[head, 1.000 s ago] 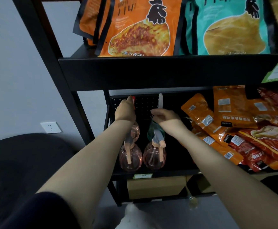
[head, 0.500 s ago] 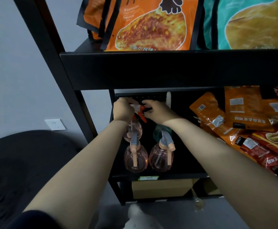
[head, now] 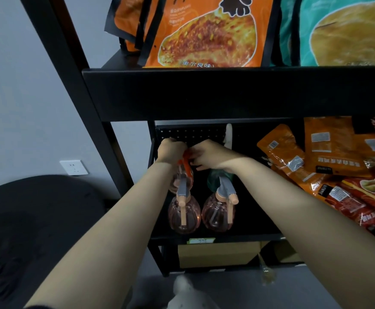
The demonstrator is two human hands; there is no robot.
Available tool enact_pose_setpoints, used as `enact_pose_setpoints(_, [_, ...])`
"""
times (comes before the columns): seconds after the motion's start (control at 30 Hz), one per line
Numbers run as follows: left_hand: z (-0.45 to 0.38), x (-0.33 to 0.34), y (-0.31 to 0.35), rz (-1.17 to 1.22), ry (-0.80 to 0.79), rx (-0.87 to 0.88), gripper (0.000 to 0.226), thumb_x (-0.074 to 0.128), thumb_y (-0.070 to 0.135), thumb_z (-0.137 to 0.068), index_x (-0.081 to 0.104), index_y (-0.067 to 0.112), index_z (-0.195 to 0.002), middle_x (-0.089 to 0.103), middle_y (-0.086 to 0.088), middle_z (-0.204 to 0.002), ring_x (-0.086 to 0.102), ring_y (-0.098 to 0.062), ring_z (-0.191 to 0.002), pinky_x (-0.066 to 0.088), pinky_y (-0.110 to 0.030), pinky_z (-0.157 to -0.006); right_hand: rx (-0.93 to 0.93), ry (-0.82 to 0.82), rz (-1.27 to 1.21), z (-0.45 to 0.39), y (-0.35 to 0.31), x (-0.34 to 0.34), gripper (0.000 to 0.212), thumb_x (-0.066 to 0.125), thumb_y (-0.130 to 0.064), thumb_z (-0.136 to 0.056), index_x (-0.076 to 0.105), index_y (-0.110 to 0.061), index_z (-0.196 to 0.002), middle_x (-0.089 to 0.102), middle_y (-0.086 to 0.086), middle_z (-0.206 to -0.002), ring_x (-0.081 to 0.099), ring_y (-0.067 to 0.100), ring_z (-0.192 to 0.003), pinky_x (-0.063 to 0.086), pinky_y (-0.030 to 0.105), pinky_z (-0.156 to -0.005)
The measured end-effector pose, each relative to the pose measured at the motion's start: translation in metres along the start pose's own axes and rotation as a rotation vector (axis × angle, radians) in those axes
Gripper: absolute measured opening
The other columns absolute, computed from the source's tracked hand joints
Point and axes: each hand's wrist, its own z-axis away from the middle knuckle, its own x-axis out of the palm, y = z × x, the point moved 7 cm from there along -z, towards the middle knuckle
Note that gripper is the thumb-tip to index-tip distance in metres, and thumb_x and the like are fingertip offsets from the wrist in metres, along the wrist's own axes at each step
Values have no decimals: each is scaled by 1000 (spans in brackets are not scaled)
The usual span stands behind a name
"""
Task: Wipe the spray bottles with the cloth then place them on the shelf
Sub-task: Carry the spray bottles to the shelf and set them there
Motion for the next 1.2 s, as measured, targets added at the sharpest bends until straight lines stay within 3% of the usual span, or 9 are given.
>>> enact_pose_setpoints(0.1, [2, -3, 2, -37, -36, 4, 21, 48, -4, -84, 52, 5, -66, 47, -6, -59, 42, -18, -50, 34, -23, -46, 9, 57, 127, -2, 11, -13, 41, 54, -4, -93, 49, -4, -133, 57, 12, -130, 54, 23, -119, 43, 36, -103])
enact_pose_setpoints(0.23, [4, 0, 8, -116, -102, 41, 16, 48, -10, -80, 53, 1, -70, 50, -9, -66, 48, -20, -58, 42, -25, -49, 29, 1, 210, -10, 16, 0, 45, 58, -9, -91, 48, -5, -134, 53, 11, -134, 50, 23, -123, 43, 36, -102])
enact_pose_setpoints(0.4, [9, 1, 0, -73, -113, 2, 17, 47, -3, -89, 54, -5, -73, 46, -8, -62, 44, -19, -57, 37, -29, -55, -32, -15, 322, -27, 9, 16, 5, 60, -11, -87, 64, -14, -89, 65, 5, -93, 60, 22, -96, 47, 31, -81])
enact_pose_setpoints(0.5, [9, 2, -3, -32, -84, 16, 26, 50, 7, -93, 56, -17, -101, 47, -9, -60, 45, -22, -58, 34, -27, -55, -38, 15, 372, -31, 7, 14, 34, 58, -9, -88, 46, -24, -60, 50, -6, -65, 52, 17, -74, 36, 25, -69])
enact_pose_setpoints(0.57, [9, 6, -2, -18, -95, 22, 19, 51, 8, -94, 59, -5, -83, 48, -9, -63, 47, -24, -64, 39, -30, -64, -49, 24, 389, -31, 7, 12, 36, 59, -10, -87, 45, -24, -57, 49, -7, -63, 51, 15, -70, 35, 24, -67])
enact_pose_setpoints(0.77, [13, 14, -1, -6, -115, 13, 32, 50, 3, -92, 53, -11, -120, 54, -10, -75, 53, -28, -88, 41, -35, -77, -42, 24, 399, -29, 12, 8, 28, 55, -12, -88, 49, -20, -62, 53, -3, -63, 54, 15, -65, 39, 21, -58])
enact_pose_setpoints(0.9, [12, 9, -3, -82, -64, 9, 31, 49, 8, -95, 54, -8, -121, 60, -30, -118, 56, -41, -114, 47, -41, -92, -82, 33, 392, -27, 9, 13, 31, 54, -12, -89, 47, -25, -62, 58, 0, -74, 59, 18, -76, 45, 27, -71])
enact_pose_setpoints(1.07, [9, 6, -3, -112, -76, 24, 10, 57, 8, -89, 62, 0, -90, 60, -13, -78, 58, -30, -84, 52, -42, -84, -122, 38, 359, -24, -2, 3, 6, 62, -13, -87, 67, -15, -87, 68, 6, -98, 62, 22, -98, 46, 33, -89])
enact_pose_setpoints(1.2, [27, 0, 30, -423, 44, 299, 36, 50, 14, -95, 51, 4, -130, 59, -16, -127, 54, -30, -117, 40, -28, -88, -154, 336, 286, 0, -14, -57, 28, 53, -13, -94, 62, -14, -120, 63, 4, -122, 56, 18, -115, 37, 28, -100])
